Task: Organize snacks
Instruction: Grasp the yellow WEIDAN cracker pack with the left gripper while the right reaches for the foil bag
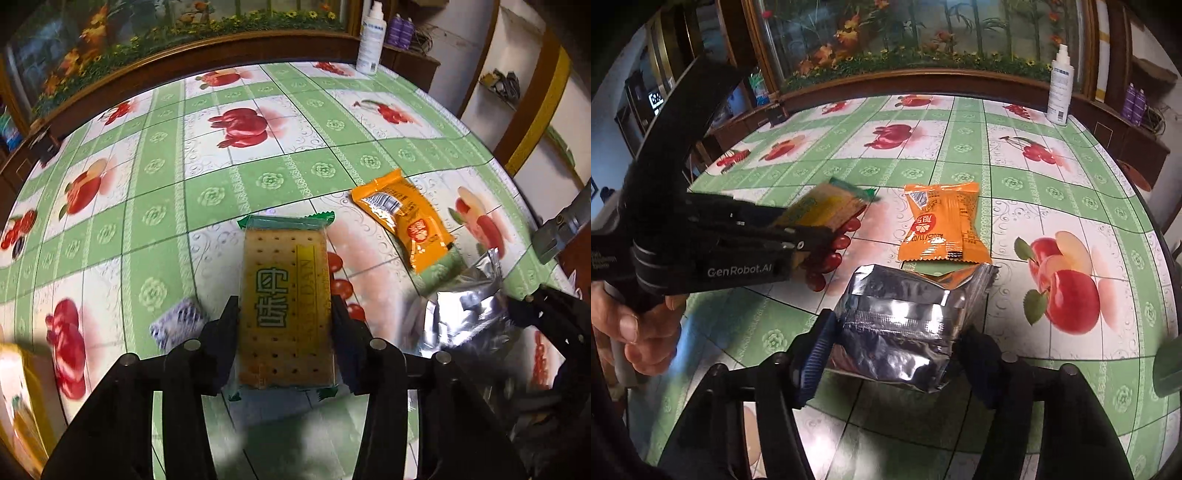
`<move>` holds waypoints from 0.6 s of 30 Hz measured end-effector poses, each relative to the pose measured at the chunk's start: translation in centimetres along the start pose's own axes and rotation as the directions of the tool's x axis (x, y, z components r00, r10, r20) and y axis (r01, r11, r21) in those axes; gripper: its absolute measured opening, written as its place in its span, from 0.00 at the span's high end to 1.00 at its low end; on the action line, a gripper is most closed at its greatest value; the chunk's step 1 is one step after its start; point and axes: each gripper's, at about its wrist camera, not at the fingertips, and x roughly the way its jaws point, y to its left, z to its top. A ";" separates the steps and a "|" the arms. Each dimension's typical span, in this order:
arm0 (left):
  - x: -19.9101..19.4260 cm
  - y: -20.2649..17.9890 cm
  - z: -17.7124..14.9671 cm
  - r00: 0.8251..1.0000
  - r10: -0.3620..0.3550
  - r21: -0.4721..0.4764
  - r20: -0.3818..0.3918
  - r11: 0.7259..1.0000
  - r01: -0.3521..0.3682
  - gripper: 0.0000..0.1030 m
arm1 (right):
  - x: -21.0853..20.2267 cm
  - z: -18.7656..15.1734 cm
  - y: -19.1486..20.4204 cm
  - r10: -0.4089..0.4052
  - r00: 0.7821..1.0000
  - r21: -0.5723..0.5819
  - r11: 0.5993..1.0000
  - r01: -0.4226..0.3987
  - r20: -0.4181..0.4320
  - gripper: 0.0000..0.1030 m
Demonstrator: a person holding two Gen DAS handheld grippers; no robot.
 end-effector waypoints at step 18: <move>-9.7 3.3 -6.5 0.991 -0.035 -0.168 0.128 0.984 0.057 0.57 | -5.4 -1.1 1.2 0.213 0.972 -0.172 0.966 -0.195 0.099 0.16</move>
